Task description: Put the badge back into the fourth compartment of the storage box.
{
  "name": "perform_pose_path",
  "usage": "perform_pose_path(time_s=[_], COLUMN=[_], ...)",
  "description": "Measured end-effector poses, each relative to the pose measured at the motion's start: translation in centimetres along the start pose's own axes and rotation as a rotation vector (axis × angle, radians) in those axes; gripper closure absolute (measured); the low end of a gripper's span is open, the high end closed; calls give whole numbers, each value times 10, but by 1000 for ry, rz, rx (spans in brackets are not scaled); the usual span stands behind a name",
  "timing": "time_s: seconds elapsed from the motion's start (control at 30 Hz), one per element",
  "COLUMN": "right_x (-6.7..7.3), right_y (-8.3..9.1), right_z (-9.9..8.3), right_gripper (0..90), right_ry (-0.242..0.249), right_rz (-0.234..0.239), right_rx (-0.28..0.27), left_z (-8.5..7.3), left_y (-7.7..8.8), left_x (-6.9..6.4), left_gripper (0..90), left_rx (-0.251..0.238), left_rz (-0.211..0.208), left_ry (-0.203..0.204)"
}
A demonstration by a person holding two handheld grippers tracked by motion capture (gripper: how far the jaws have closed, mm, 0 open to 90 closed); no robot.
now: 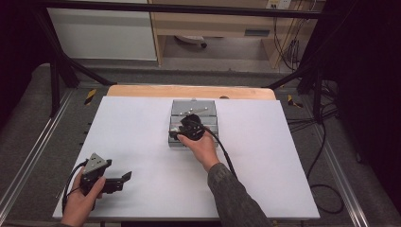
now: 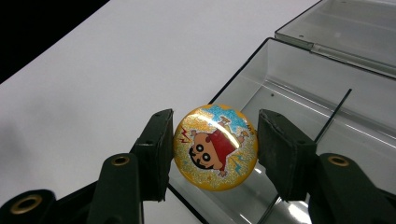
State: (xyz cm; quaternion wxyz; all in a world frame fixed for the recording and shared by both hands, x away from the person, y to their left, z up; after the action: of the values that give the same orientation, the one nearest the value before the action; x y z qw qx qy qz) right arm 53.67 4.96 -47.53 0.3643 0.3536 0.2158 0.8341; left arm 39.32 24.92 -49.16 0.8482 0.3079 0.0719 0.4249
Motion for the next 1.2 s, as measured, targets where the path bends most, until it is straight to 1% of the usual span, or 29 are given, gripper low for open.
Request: perform_pose_path(time_s=[0.4,0.77,0.93,1.1,1.2], right_x=[0,-2,0,2,4], right_y=[-1,-3,-1,3,6], right_z=[-1,-4,-3,0,2], right_gripper=[471,470,423,427,396], right_ry=[4,18,12,27,36], right_rz=[-1,-23,-17,-22,-24], right_rx=[8,21,11,-5,-21], left_z=[0,0,0,0,0], left_y=[0,0,-1,-1,0], left_x=[0,-1,-1,-1,-1], left_gripper=[75,75,75,75,75], left_rx=[0,1,2,1,0], left_rz=[-1,-3,-3,-3,-3], left_ry=[0,0,-1,-1,-1])
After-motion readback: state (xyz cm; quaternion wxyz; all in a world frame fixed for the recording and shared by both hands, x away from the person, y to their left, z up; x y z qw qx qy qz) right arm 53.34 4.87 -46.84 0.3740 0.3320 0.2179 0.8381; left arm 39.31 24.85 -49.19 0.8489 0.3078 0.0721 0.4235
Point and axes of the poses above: each handheld gripper's, and its own axes: y roughly backward along the jaws, z roughly out of its top, x roughly to its left, the point moved 10 cm from there along -y, roughly forward along the jaws, and after that the axes turned 14 degrees about -y, right-handed, at the moved point
